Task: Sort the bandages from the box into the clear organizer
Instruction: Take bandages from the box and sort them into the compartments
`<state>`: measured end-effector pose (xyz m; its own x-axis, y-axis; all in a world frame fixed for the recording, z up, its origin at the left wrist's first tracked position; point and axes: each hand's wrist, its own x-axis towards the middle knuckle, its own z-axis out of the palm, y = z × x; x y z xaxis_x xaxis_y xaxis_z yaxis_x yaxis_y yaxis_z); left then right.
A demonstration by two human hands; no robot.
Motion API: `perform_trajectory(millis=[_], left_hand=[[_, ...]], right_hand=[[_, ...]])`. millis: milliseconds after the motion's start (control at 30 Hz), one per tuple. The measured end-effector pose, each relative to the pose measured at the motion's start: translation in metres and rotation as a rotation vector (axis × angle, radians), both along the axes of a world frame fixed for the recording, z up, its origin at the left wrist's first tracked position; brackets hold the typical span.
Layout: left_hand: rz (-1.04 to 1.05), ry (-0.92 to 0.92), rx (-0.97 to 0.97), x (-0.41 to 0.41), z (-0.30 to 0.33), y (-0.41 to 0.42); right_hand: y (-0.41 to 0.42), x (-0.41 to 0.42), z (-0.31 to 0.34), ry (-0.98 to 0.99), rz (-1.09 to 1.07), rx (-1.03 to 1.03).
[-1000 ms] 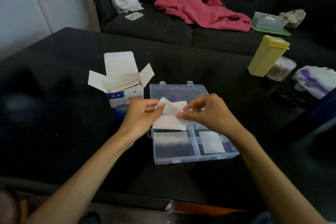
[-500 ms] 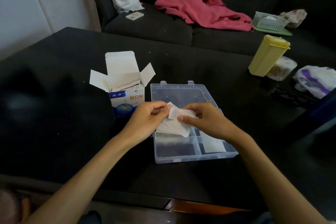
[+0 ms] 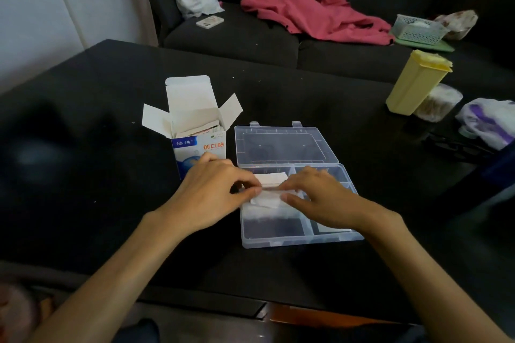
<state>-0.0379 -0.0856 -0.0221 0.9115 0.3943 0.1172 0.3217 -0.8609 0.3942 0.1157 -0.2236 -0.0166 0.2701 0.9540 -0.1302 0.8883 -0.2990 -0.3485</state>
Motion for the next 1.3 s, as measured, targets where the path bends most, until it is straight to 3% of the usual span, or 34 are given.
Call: perform_trajectory(millis=[167, 367, 600, 900, 1033, 1100, 1233, 1300], left_hand=[[-0.051, 0.051, 0.147, -0.002, 0.002, -0.003], [-0.036, 0.076, 0.091, -0.003, 0.008, -0.005], [-0.024, 0.069, 0.056, -0.003, 0.009, -0.006], [-0.022, 0.053, 0.081, -0.003, 0.005, -0.006], [-0.007, 0.048, 0.082, -0.003, 0.005, -0.006], [-0.011, 0.053, 0.077, -0.003, 0.005, -0.005], [-0.013, 0.049, 0.092, -0.002, 0.006, -0.006], [0.000, 0.054, 0.105, 0.000, 0.006, -0.008]], right_hand=[[0.003, -0.003, -0.001, -0.046, -0.007, 0.039], [0.004, 0.003, -0.001, 0.140, -0.071, 0.105], [0.002, 0.009, 0.006, 0.144, -0.128, 0.208], [0.004, 0.002, -0.001, 0.196, -0.106, 0.162], [0.009, 0.002, 0.002, 0.345, -0.147, 0.148], [0.008, 0.003, 0.001, 0.252, -0.152, 0.120], [0.006, 0.000, 0.002, -0.181, -0.104, 0.058], [0.007, -0.001, 0.004, -0.247, -0.054, 0.035]])
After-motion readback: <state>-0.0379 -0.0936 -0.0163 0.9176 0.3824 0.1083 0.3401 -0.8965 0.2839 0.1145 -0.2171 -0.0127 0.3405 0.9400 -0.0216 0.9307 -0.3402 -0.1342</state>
